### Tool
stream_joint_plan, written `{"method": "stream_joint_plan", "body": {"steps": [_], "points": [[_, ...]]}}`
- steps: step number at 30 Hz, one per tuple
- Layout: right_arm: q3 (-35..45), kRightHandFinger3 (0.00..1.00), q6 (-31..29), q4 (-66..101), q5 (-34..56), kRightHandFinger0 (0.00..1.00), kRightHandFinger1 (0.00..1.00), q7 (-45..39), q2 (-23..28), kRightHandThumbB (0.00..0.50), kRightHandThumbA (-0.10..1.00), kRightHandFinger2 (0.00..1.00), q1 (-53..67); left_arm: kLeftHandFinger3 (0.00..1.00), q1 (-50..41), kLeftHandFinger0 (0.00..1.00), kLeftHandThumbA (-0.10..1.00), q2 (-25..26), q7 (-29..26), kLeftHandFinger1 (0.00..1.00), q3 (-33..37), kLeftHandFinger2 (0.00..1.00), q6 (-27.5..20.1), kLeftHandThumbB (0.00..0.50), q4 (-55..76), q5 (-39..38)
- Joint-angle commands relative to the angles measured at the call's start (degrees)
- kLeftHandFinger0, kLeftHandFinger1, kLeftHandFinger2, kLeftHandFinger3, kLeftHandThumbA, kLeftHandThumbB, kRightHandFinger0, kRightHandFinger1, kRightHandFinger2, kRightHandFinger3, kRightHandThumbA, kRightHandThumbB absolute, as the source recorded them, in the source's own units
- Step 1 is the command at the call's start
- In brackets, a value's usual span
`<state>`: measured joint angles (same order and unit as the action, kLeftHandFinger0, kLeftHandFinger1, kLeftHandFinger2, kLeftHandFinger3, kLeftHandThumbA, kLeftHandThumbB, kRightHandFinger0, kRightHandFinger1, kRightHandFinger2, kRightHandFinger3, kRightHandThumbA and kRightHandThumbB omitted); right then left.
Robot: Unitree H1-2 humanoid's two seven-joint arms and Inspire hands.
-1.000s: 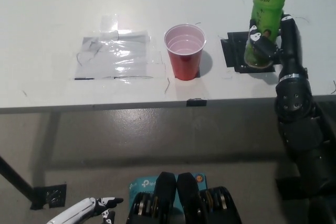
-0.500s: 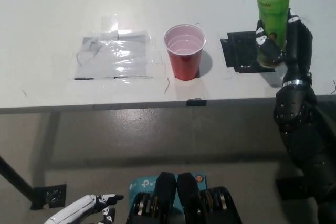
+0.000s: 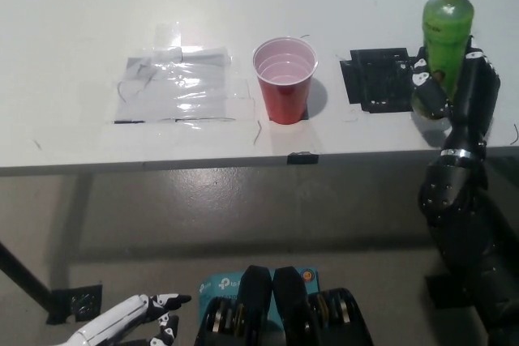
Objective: The robot uses its right hand to pick up a bottle kept in the middle of the desk and tilt it into a cup kept next to it to pour water out
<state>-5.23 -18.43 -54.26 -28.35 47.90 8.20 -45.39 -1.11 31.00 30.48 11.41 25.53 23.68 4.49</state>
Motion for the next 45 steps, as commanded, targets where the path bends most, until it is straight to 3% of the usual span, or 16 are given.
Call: {"method": "stream_joint_plan", "body": {"steps": [1,4,8,11,12,13,14,15,16,17,18,20,23,30,35,45], "points": [[-1.3,0.40,-8.5,1.3,4.5,0.00,0.15,12.4,0.2,0.000,-0.10,0.31,-4.6,1.00,1.1,1.00,1.00,2.2,-0.9,1.00,-1.2,1.00,0.1,0.416,2.5,1.4],[-1.8,0.46,-8.5,1.7,6.6,0.00,0.09,11.9,0.3,0.000,-0.10,0.28,-4.2,1.00,1.2,1.00,1.00,2.2,-0.7,1.00,-1.1,1.00,0.3,0.434,2.4,1.9],[-3.3,0.58,-8.5,0.8,8.4,0.02,0.05,13.4,0.5,0.000,-0.10,0.20,-3.7,1.00,0.7,1.00,1.00,2.1,-0.9,1.00,-1.4,1.00,-0.3,0.413,2.5,1.9],[-4.3,0.75,-8.5,-0.1,9.7,0.02,0.04,13.1,0.8,0.000,-0.10,0.24,-3.6,1.00,0.8,1.00,1.00,2.2,-0.8,1.00,-1.3,1.00,-0.7,0.401,2.6,2.5],[-4.8,1.00,-8.5,-1.8,9.8,0.36,0.47,12.3,0.7,0.000,-0.03,0.63,-3.7,1.00,0.8,1.00,1.00,2.1,-0.8,1.00,-1.4,1.00,-0.7,0.389,2.5,2.2],[-5.3,1.00,-8.5,-3.4,9.6,0.54,0.63,11.7,0.8,0.000,0.06,0.74,-4.0,1.00,1.1,1.00,1.00,2.1,-0.6,1.00,-1.4,1.00,-0.5,0.388,2.5,2.1],[-5.7,1.00,-8.5,-3.5,9.9,0.55,0.63,11.9,0.9,0.000,0.09,0.74,-4.1,1.00,1.2,1.00,1.00,2.1,-0.6,1.00,-1.4,1.00,-0.5,0.388,2.5,2.1],[-5.9,1.00,-8.5,-6.9,8.9,0.89,1.00,10.4,0.7,0.079,0.30,1.00,-4.7,1.00,1.3,1.00,1.00,2.1,-0.6,1.00,-1.7,1.00,-0.2,0.393,2.7,1.9],[-6.1,1.00,-8.5,-7.1,9.1,0.97,1.00,10.5,0.8,0.032,0.36,1.00,-4.8,1.00,1.3,1.00,1.00,2.1,-0.6,1.00,-1.7,1.00,-0.2,0.393,2.7,1.9],[-7.2,1.00,-8.5,-8.8,8.0,1.00,1.00,10.4,1.1,0.079,0.38,1.00,-5.1,1.00,1.4,1.00,1.00,2.0,-0.4,1.00,-1.7,1.00,0.2,0.400,2.7,1.6],[-7.8,1.00,-8.5,-9.7,7.6,1.00,1.00,10.3,1.2,0.092,0.39,1.00,-5.3,1.00,1.4,1.00,1.00,2.0,-0.4,1.00,-1.8,1.00,0.3,0.397,2.7,1.5],[-9.3,1.00,-8.5,-11.4,5.5,1.00,1.00,11.1,1.6,0.119,0.58,1.00,-5.5,1.00,1.7,1.00,1.00,2.3,-0.2,1.00,-1.7,1.00,-0.1,0.396,2.7,1.7],[-11.1,1.00,-8.5,-11.9,4.8,1.00,1.00,12.1,2.0,0.111,0.63,1.00,-5.5,1.00,2.1,1.00,1.00,2.4,-0.3,1.00,-1.8,1.00,0.0,0.398,2.8,1.8],[-13.8,1.00,-8.5,-12.8,3.3,1.00,1.00,14.8,3.0,0.070,0.54,1.00,-5.1,1.00,2.2,1.00,1.00,2.9,-0.2,1.00,-1.2,1.00,-0.1,0.404,3.2,3.1],[-13.6,1.00,-8.5,-12.8,4.5,1.00,1.00,15.7,3.1,0.071,0.64,1.00,-4.8,1.00,2.0,1.00,1.00,2.5,-0.3,1.00,-1.5,1.00,-0.1,0.395,3.0,2.4],[-12.0,1.00,-8.5,-10.3,8.9,1.00,1.00,12.5,2.4,0.080,0.59,1.00,-4.8,1.00,1.8,1.00,1.00,2.6,-0.3,1.00,-1.1,1.00,0.4,0.370,3.4,3.2]]}}
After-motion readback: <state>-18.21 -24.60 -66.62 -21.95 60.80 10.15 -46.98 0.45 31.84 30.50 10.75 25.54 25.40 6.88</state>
